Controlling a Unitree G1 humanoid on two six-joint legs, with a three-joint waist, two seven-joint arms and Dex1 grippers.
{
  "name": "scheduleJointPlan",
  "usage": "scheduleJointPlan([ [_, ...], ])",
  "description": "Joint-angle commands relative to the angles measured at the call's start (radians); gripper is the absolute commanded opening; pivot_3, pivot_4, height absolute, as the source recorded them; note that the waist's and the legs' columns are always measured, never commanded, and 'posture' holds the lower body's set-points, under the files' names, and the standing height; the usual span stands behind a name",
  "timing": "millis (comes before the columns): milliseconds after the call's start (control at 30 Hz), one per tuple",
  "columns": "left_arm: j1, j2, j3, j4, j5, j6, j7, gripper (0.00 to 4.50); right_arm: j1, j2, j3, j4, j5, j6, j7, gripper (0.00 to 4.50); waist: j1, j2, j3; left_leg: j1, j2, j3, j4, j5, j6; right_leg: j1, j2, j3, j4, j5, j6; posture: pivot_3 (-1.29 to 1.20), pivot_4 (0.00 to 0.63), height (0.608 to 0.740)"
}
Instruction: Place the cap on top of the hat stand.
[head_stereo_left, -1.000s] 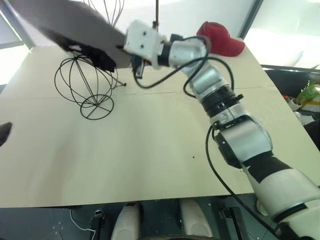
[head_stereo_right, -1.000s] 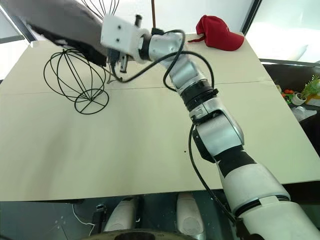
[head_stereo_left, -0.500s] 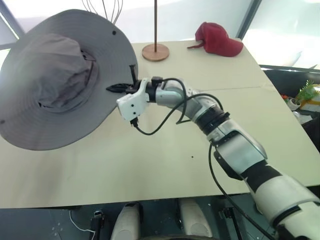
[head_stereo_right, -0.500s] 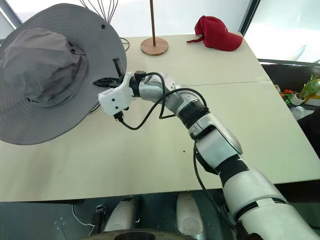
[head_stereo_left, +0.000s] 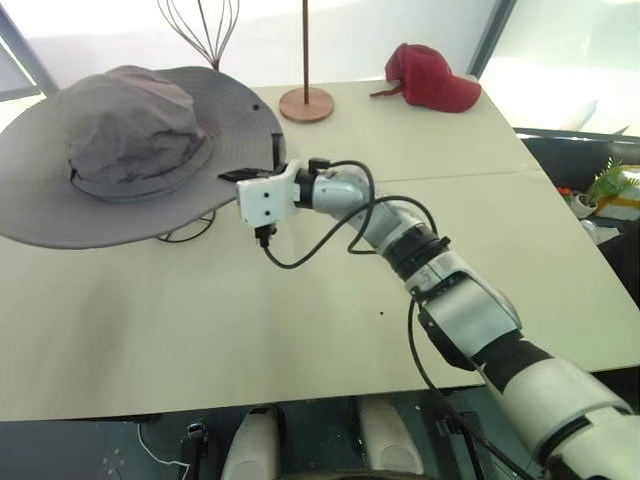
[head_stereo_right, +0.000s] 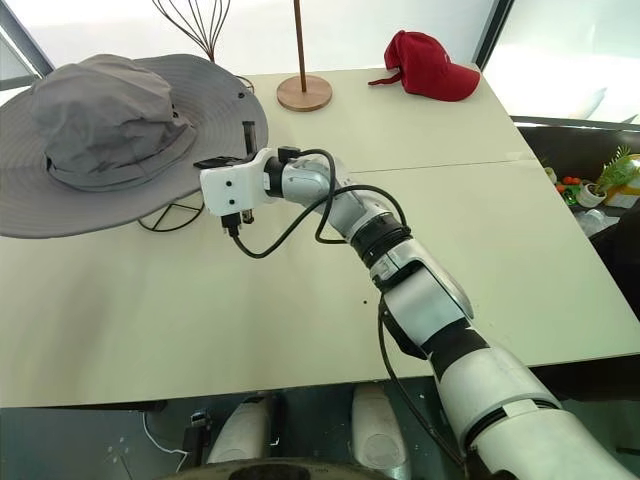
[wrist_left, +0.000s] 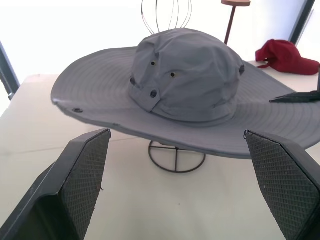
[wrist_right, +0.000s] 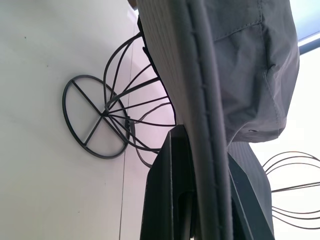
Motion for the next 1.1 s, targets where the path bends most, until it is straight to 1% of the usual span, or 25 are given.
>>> scheduleJointPlan([
  [33,-0.017,0.017,-0.002,0.011,0.018,-0.020,-0.009,4.50,-0.075,0.000,-0.022,0.025,-0.006,-0.010,-0.032,0.02,-0.003,0.000,0.000,0.000,0.000,0.000,0.000,0.000,0.000,0.000,0.000,0.000,0.000,0.000,0.000,0.00,0.150,0.740],
  [100,-0.023,0.011,-0.012,0.008,0.026,-0.021,-0.013,4.50,-0.079,-0.011,0.010,0.043,-0.054,-0.038,-0.063,0.02,-0.006,0.000,0.000,0.000,0.000,0.000,-0.001,0.000,0.000,0.000,0.000,0.000,0.000,0.000,0.000,0.00,0.150,0.740],
  [167,-0.022,0.001,-0.021,-0.001,0.035,-0.023,-0.021,4.50,-0.068,0.003,0.002,0.060,-0.032,-0.025,-0.033,0.02,-0.009,0.000,0.000,0.000,0.000,0.000,-0.001,0.000,0.000,0.000,0.000,0.000,0.000,0.000,0.000,0.00,0.150,0.740],
  [267,-0.022,-0.009,-0.026,-0.010,0.043,-0.023,-0.026,4.50,-0.063,0.008,0.008,0.078,-0.050,-0.028,-0.047,0.02,-0.009,0.000,0.000,0.000,0.000,0.000,-0.001,0.000,0.000,-0.001,0.000,0.000,0.000,0.000,0.000,0.00,0.150,0.740],
  [333,-0.021,-0.015,-0.027,-0.014,0.045,-0.023,-0.027,4.50,-0.058,0.005,0.020,0.083,-0.073,-0.038,-0.066,0.61,-0.009,-0.001,0.000,0.000,0.000,0.000,-0.001,0.000,0.000,-0.001,0.000,0.000,0.000,0.000,0.000,0.00,0.150,0.740],
  [367,-0.019,-0.019,-0.027,-0.017,0.044,-0.022,-0.028,4.50,-0.056,-0.006,0.043,0.076,-0.112,-0.055,-0.095,0.93,-0.009,-0.001,0.000,0.000,0.000,0.000,-0.001,0.000,0.000,-0.001,0.000,0.000,0.000,0.000,0.000,0.00,0.150,0.740],
  [467,-0.014,-0.027,-0.025,-0.022,0.043,-0.021,-0.029,4.50,-0.053,-0.027,0.090,0.061,-0.198,-0.086,-0.176,2.45,-0.009,-0.001,0.000,0.000,0.000,0.000,-0.001,0.000,0.000,-0.001,0.000,0.000,0.000,0.000,0.000,0.00,0.150,0.740],
  [567,-0.010,-0.031,-0.024,-0.024,0.043,-0.018,-0.031,4.50,-0.056,-0.032,0.106,0.045,-0.244,-0.084,-0.243,4.03,-0.010,-0.001,0.000,-0.001,0.000,0.000,-0.002,0.000,0.000,-0.003,0.000,0.000,0.000,0.000,0.000,0.00,0.150,0.740],
  [800,-0.019,-0.024,-0.043,-0.016,0.050,-0.021,-0.031,4.50,-0.039,-0.064,0.144,0.013,-0.314,-0.103,-0.296,4.03,-0.009,-0.001,0.000,-0.001,0.000,0.000,-0.002,0.000,0.000,-0.003,0.000,0.000,0.000,0.000,0.000,0.00,0.150,0.740],
  [967,-0.033,-0.013,-0.059,-0.006,0.061,-0.019,-0.035,4.50,-0.043,-0.083,0.180,-0.012,-0.386,-0.119,-0.364,4.03,-0.011,-0.001,0.000,-0.001,0.000,0.000,-0.002,0.000,0.000,-0.003,0.000,0.000,0.000,0.000,0.000,0.00,0.150,0.740],
  [1033,-0.039,-0.007,-0.064,-0.002,0.065,-0.017,-0.037,4.50,-0.042,-0.096,0.203,-0.032,-0.433,-0.134,-0.406,3.48,-0.011,-0.001,0.000,-0.001,0.000,0.000,-0.002,0.000,0.000,-0.003,0.000,0.000,0.001,0.000,0.000,0.00,0.150,0.740],
  [1067,-0.042,-0.004,-0.066,0.000,0.067,-0.016,-0.038,4.50,-0.042,-0.105,0.216,-0.045,-0.465,-0.134,-0.438,3.11,-0.011,-0.001,0.000,-0.001,0.000,0.000,-0.002,0.000,0.000,-0.003,0.000,0.000,0.001,0.000,0.000,0.00,0.150,0.740],
  [1100,-0.045,-0.001,-0.068,0.003,0.069,-0.015,-0.039,4.50,-0.041,-0.111,0.226,-0.053,-0.488,-0.130,-0.462,2.61,-0.011,-0.001,0.000,-0.001,0.000,0.000,-0.002,0.000,0.000,-0.003,0.000,0.000,0.001,0.000,0.000,0.00,0.150,0.740],
])
